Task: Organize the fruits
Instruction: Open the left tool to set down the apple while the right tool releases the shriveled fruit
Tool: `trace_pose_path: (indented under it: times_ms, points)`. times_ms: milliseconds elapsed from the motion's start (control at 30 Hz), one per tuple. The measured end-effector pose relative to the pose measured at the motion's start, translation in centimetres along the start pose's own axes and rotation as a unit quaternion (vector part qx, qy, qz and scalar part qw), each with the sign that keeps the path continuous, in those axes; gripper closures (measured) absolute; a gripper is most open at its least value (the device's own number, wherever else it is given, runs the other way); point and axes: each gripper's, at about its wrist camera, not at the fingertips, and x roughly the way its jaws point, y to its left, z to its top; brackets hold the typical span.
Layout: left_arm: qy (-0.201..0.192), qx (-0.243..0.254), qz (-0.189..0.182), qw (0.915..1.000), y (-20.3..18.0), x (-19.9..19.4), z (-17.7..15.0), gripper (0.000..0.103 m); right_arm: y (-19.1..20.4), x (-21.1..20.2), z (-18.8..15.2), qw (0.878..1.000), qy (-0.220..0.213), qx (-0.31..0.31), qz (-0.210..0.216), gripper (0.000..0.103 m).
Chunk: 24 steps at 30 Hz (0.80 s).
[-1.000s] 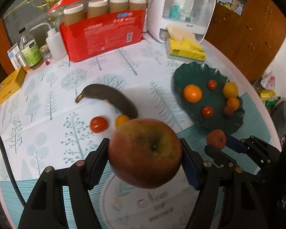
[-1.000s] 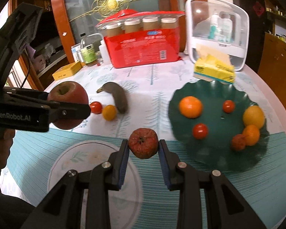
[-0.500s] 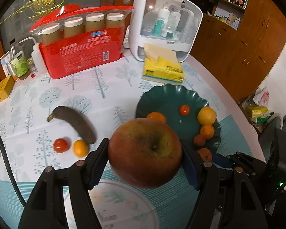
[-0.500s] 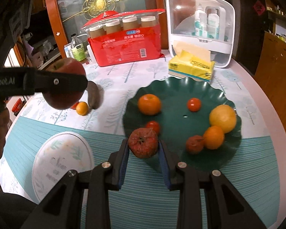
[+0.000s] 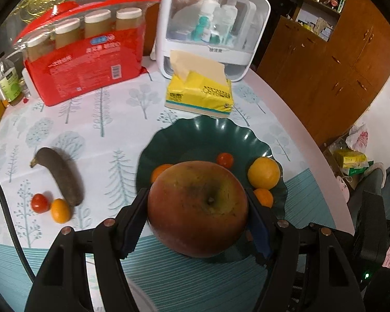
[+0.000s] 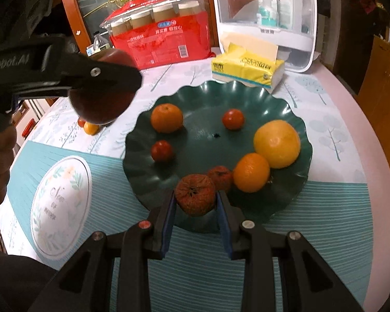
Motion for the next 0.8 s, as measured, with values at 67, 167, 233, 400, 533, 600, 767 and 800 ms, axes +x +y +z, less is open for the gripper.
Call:
trace_pose_path:
  times_ms: [67,167,233,400,533,600,767,800]
  points:
    - [0.007,-0.001,0.0,1.0,-0.6,1.1,0.2,0.034,-0.6,0.2,-0.2,1.0,0.004,-0.001,0.004,0.072]
    - [0.017,-0.002,0.0,0.9999,-1.4,2.7,0.4,0.034,-1.3,0.6,-0.2,1.0,0.016,-0.005,0.01,0.072]
    - [0.023,-0.005,0.001,0.9997,-1.8,3.8,0.6,0.034,-1.6,0.8,-0.1,1.0,0.021,-0.01,0.016,0.072]
    - [0.04,-0.012,-0.001,0.9991,-2.4,6.2,0.8,0.034,-2.0,1.4,0.1,0.999,0.033,-0.015,0.035,0.072]
    - [0.057,-0.009,-0.004,0.9983,-2.9,7.7,0.8,0.034,-2.2,1.8,0.2,0.998,0.041,-0.016,0.047,0.071]
    - [0.063,-0.006,-0.002,0.998,-3.1,8.2,0.7,0.034,-2.3,2.0,0.2,0.997,0.046,-0.014,0.052,0.071]
    - [0.078,-0.002,0.003,0.9969,-3.3,9.0,0.6,0.034,-2.5,2.0,0.3,0.997,0.045,-0.012,0.06,0.071]
    - [0.084,-0.001,0.006,0.9965,-3.4,9.3,0.6,0.034,-2.5,2.0,0.3,0.997,0.045,-0.01,0.061,0.071]
